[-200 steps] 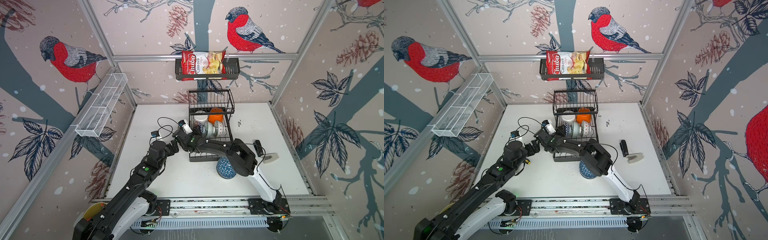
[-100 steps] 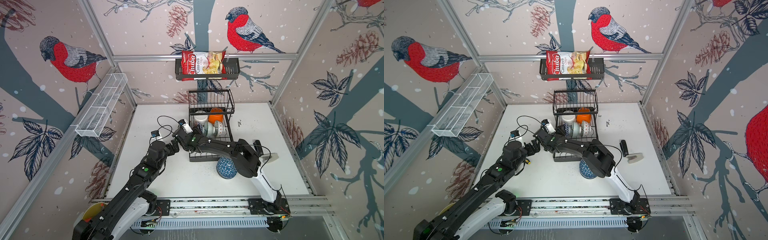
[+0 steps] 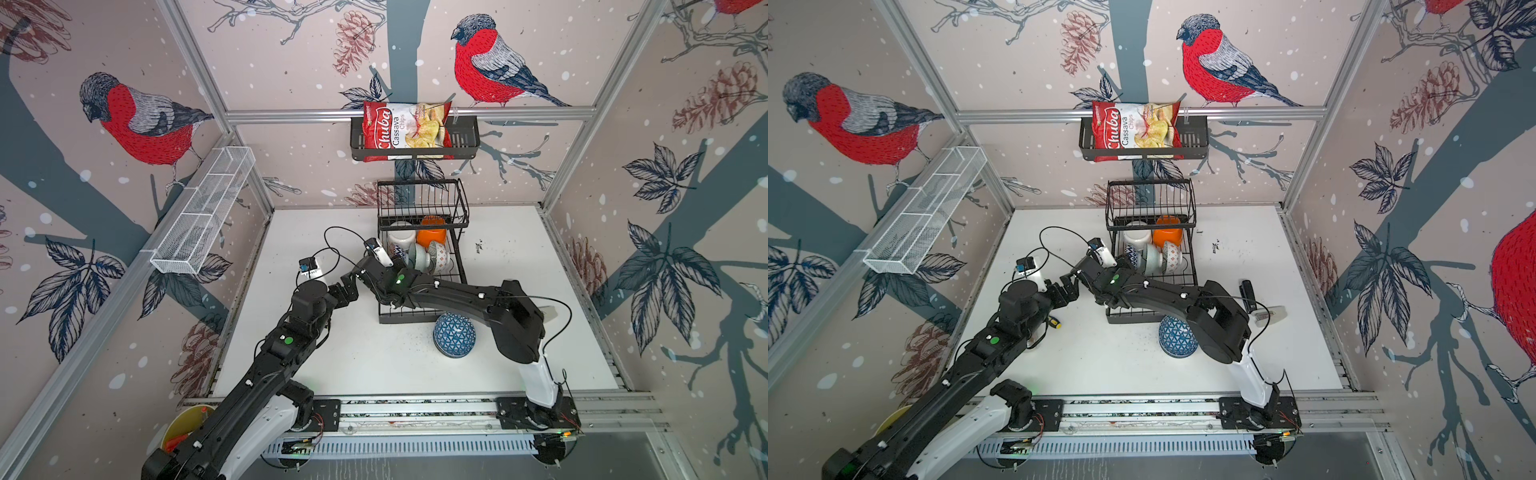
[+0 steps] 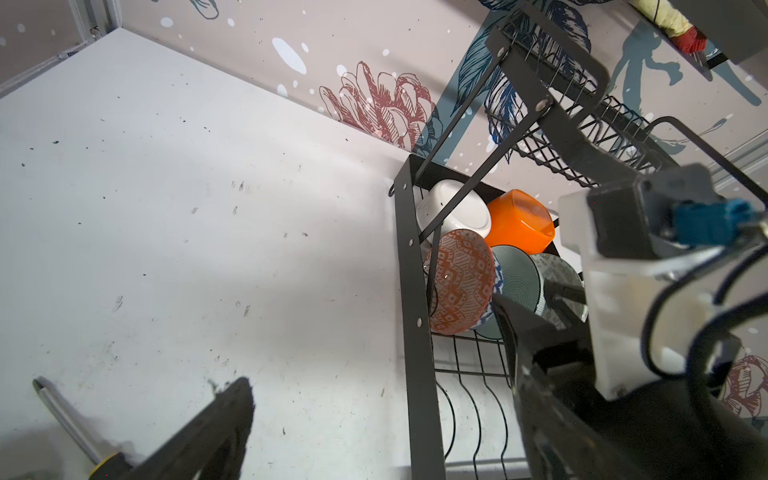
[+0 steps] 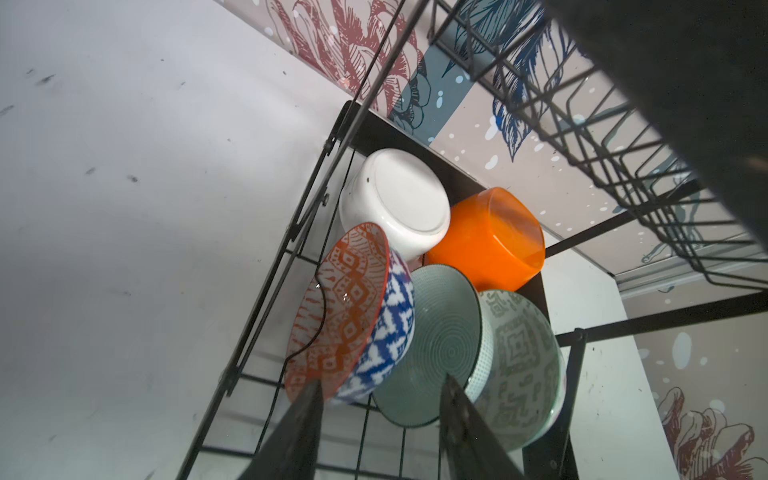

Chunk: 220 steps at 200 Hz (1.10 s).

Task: Load the bowls into the dish rack
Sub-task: 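Open the right gripper and pull it back toward the blue-patterned bowl, then reach the left gripper to the teal triangle bowl's rim while the right draws back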

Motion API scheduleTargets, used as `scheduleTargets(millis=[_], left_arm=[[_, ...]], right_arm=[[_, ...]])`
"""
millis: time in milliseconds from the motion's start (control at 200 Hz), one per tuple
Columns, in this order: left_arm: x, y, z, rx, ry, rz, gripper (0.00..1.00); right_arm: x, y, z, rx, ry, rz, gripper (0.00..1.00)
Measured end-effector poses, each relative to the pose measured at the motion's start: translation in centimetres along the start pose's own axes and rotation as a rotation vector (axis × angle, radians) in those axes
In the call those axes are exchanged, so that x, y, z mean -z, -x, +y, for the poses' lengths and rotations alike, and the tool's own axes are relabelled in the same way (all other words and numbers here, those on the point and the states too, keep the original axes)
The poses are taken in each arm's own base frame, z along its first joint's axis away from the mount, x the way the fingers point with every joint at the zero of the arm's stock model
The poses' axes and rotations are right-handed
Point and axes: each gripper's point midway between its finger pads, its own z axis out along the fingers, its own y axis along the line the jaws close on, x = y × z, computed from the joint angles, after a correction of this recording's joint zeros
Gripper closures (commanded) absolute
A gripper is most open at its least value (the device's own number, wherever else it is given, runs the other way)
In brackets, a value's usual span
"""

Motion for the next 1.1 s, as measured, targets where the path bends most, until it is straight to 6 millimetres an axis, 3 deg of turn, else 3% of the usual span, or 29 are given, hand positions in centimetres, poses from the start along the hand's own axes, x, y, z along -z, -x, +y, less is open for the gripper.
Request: scheduleTargets(millis=[240, 485, 780, 950, 1101], left_arm=[[0.4, 0.7, -0.4, -0.017, -0.001, 0.003, 0.04], [0.1, 1.2, -1.2, -0.018, -0.018, 0.015, 0.06], [-1.1, -0.2, -1.8, -0.029, -0.035, 0.101, 0.07], [-1.7, -1.0, -3.2, -0.046, -0.066, 0.144, 0.08], [-2.0, -2.7, -6.0, -0.101, -0.121, 0.206, 0.1]], right_arm=[[2.3, -1.1, -0.9, -0.069, 0.086, 0.008, 0.53], [5.3, -3.9, -1.6, -0.099, 0.19, 0.03, 0.53], [8.6, -4.9, -4.6, -0.204, 0.304, 0.021, 0.51], [8.3, -6.2, -7.5, -0.297, 0.312, 0.051, 0.5], [7.5, -8.0, -10.4, -0.368, 0.29, 0.092, 0.47]])
